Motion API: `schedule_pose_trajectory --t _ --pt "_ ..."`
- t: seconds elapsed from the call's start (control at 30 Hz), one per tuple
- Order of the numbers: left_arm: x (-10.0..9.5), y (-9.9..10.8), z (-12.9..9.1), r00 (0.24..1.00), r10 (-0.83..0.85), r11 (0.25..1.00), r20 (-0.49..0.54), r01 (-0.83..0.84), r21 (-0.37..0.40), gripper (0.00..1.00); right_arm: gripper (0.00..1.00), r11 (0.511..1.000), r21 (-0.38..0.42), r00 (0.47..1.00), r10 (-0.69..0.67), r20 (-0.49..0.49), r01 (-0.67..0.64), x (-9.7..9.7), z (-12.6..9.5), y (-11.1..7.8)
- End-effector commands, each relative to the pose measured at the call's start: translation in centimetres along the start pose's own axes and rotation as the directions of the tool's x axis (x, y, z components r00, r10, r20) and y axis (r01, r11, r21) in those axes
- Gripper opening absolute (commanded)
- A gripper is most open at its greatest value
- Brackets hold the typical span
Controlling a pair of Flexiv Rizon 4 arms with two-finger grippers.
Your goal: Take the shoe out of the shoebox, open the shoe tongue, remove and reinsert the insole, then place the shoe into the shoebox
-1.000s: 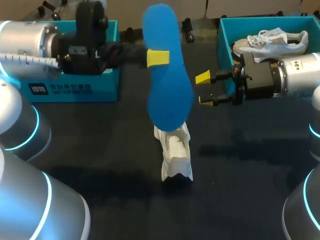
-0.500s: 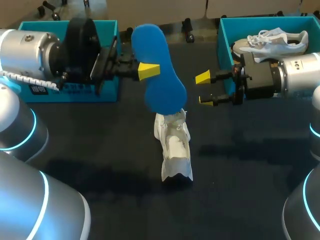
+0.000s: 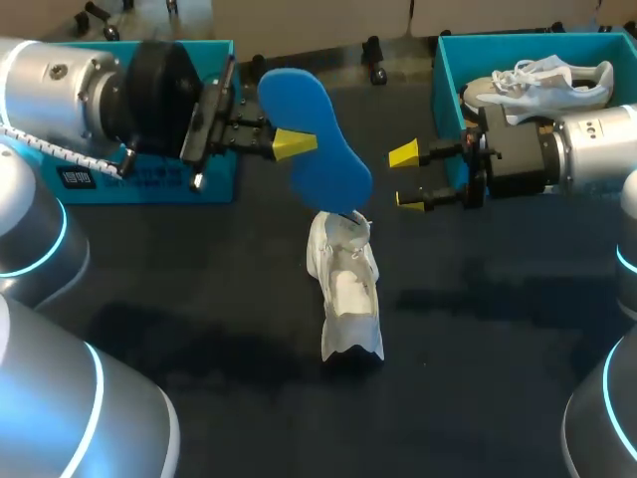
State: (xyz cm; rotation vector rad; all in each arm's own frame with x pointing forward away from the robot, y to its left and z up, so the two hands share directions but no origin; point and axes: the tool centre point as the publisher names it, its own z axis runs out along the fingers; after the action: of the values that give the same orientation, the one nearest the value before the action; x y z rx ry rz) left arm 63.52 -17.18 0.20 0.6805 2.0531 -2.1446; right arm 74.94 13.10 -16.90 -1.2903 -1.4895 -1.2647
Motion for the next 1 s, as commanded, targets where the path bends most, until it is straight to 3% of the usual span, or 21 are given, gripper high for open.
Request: schedule_pose_trajectory --t 0.03,0.2,0.33,0.37,0.47,0.7,1.0 --pt "0.1 1.3 -0.5 0.986 0.163 0.987 -0.014 -0.163 -0.006 0.0 1.0 1.0 -0.002 1.0 0.001 0.001 -0.001 0.0 0.2 0.0" --pt "0.5 2.7 -0.9 0.919 0.395 0.919 0.006 -0.395 0.008 0.0 1.0 1.0 -0.002 1.0 0.001 0.001 -0.001 0.0 0.2 0.0" --pt "0.9 4.1 -1.0 0.783 0.62 0.782 0.051 -0.622 0.034 0.0 1.0 1.0 -0.002 1.0 0.001 0.001 -0.001 0.0 0.2 0.0" --pt "0.9 4.2 -1.0 0.778 0.623 0.778 0.08 -0.627 0.037 0.0 1.0 1.0 -0.002 1.0 0.001 0.001 -0.001 0.0 0.2 0.0" --pt "1.3 5.0 -1.0 0.623 0.775 0.619 0.101 -0.782 0.07 0.0 1.0 1.0 -0.002 1.0 0.001 0.001 -0.001 0.0 0.2 0.0" --pt "2.3 7.2 -1.3 0.384 0.913 0.383 0.141 -0.923 0.031 0.0 1.0 1.0 -0.002 1.0 0.001 0.001 -0.001 0.0 0.2 0.0" --pt "2.3 7.2 -1.3 0.384 0.913 0.383 0.141 -0.923 0.031 0.0 1.0 1.0 -0.002 1.0 0.001 0.001 -0.001 0.0 0.2 0.0"
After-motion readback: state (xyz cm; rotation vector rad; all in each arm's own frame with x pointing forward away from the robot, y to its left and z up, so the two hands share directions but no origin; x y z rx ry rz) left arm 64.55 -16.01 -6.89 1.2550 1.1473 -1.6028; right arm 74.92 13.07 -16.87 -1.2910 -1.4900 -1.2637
